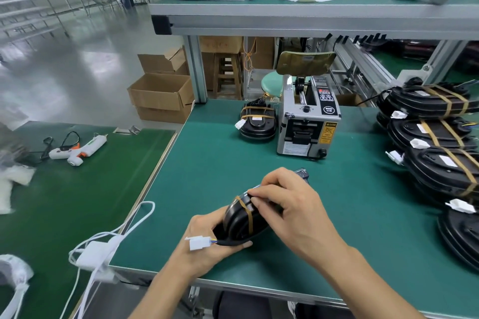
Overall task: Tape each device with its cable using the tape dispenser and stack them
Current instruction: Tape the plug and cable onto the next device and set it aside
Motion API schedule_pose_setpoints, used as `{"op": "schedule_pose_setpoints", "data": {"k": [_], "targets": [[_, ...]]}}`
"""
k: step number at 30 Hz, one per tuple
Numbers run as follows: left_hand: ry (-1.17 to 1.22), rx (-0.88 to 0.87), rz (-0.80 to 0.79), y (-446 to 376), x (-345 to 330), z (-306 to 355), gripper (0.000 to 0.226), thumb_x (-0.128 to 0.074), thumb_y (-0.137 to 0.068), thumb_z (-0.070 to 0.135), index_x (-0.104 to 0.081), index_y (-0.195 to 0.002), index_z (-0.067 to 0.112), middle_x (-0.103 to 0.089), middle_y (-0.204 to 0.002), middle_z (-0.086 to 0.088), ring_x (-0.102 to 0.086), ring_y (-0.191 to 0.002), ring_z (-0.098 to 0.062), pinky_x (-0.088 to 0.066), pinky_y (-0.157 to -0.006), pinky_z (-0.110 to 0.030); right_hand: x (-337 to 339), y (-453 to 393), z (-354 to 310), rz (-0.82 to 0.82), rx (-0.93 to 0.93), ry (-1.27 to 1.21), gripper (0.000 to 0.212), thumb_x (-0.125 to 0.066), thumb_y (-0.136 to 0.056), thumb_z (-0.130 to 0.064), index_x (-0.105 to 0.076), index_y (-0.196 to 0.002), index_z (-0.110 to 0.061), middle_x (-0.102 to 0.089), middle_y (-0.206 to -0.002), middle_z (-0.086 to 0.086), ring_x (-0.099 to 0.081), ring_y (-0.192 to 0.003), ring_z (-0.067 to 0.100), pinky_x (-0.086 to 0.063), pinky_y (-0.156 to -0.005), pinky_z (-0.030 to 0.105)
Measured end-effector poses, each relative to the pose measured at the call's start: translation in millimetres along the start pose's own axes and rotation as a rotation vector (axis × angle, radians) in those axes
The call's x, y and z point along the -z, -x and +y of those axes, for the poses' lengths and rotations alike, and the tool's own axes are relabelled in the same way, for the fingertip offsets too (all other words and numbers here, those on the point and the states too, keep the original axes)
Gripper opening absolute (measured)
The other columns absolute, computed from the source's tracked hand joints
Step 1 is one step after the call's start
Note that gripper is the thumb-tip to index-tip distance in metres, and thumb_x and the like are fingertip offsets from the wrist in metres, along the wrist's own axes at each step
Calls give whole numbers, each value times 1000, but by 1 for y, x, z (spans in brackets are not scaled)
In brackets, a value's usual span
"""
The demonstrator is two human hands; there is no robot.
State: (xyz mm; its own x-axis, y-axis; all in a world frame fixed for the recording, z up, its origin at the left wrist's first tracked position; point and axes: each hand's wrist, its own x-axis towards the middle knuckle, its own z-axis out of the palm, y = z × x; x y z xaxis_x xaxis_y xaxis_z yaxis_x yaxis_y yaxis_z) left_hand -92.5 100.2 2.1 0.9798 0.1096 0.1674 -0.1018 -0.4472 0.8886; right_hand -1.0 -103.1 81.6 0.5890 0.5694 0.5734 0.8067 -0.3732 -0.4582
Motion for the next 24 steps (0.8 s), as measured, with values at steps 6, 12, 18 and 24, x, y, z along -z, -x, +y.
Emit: {"op": "schedule_pose_setpoints", "data": {"k": [6,12,18,24], "targets": [[23,2,-3,-1,0,0,51,-94,-74,44,-74,-121,43,-81,-98,11,-68,-85,5,-53,-79,-14,11,-6,1,-78,-99,-115,16,-77,-92,-18,-74,-108,-21,-59,-104,-13,-56,-90,-1,-48,-83,20],[-20,3,15,0,0,1,42,-95,-74,44,-73,-109,47,-78,-90,16,-67,-78,4,-50,-73,-11,12,-10,5,-173,-8,-13,20,-73,-96,-20,-77,-115,-22,-59,-107,-6,-58,-97,13,-52,-82,35],[-12,-17,-4,0,1,2,45,-95,-76,42,-73,-113,50,-80,-95,15,-71,-83,3,-53,-76,-13,0,1,5,-19,98,94,13,-73,-97,-19,-78,-108,-16,-61,-101,1,-56,-86,23,-50,-72,39],[-52,-25,-10,0,1,-3,44,-95,-76,46,-73,-114,46,-79,-94,10,-72,-80,-10,-59,-76,-23,-19,13,3,145,118,176,14,-68,-100,-21,-77,-103,-11,-64,-99,4,-56,-80,27,-49,-69,42]]}}
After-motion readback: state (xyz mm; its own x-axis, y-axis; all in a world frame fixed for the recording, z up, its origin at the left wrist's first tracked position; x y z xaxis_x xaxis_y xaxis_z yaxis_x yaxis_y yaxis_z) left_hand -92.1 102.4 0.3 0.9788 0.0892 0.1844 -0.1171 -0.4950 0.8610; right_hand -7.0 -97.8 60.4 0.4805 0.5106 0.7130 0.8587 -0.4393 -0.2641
